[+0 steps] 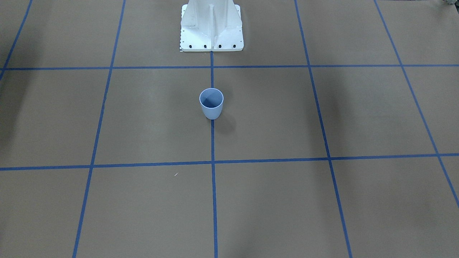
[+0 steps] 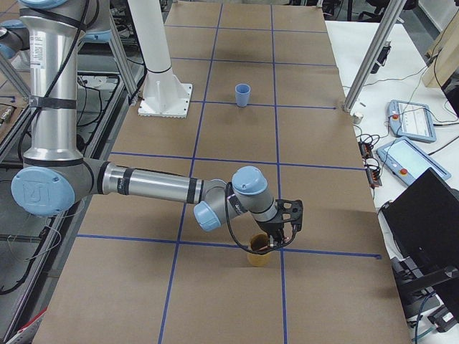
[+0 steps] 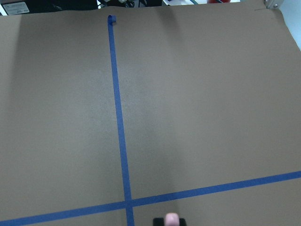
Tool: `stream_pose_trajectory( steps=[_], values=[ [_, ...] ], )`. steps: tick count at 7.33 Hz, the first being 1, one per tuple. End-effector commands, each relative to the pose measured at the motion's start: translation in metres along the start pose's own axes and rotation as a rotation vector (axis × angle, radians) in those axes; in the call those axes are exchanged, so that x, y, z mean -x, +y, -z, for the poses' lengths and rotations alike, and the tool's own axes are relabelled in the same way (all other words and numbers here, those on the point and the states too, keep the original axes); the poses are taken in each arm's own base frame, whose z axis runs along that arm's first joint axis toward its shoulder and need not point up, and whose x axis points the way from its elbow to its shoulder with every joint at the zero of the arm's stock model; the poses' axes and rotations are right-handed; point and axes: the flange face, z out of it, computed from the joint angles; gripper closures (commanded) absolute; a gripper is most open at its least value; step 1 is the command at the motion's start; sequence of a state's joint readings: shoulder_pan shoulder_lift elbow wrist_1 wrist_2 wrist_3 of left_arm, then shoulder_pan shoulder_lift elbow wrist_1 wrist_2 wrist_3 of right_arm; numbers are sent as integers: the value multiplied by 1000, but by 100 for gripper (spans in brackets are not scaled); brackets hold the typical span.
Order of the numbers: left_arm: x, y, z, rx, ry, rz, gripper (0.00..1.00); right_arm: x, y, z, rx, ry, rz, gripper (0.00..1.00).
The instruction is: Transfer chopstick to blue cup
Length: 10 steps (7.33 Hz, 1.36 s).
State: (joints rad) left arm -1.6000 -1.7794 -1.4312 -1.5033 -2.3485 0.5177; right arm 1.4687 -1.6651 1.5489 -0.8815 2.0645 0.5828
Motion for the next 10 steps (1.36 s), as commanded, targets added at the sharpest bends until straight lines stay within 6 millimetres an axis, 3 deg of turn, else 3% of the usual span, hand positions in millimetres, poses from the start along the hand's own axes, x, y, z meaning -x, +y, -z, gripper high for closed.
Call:
stream_pose_trajectory(
  steps=[1,5,6,7,8,10],
  values=[
    [0,0,0,0,0,4,1,-1,1,29,-38,-10,-2,100],
    [0,0,0,0,0,5,1,-15,-23,77,-124,-39,-20,100],
    [0,0,0,0,0,5,1,-18,-37,91,-83,-63,-11,100],
    [0,0,0,0,0,5,1,-19,-66,116,-55,-61,22,100],
    [0,0,0,0,0,5,1,-10,-83,136,-15,-57,46,100],
    [0,0,0,2,-1,12,1,31,-122,169,15,-50,33,100]
  ],
)
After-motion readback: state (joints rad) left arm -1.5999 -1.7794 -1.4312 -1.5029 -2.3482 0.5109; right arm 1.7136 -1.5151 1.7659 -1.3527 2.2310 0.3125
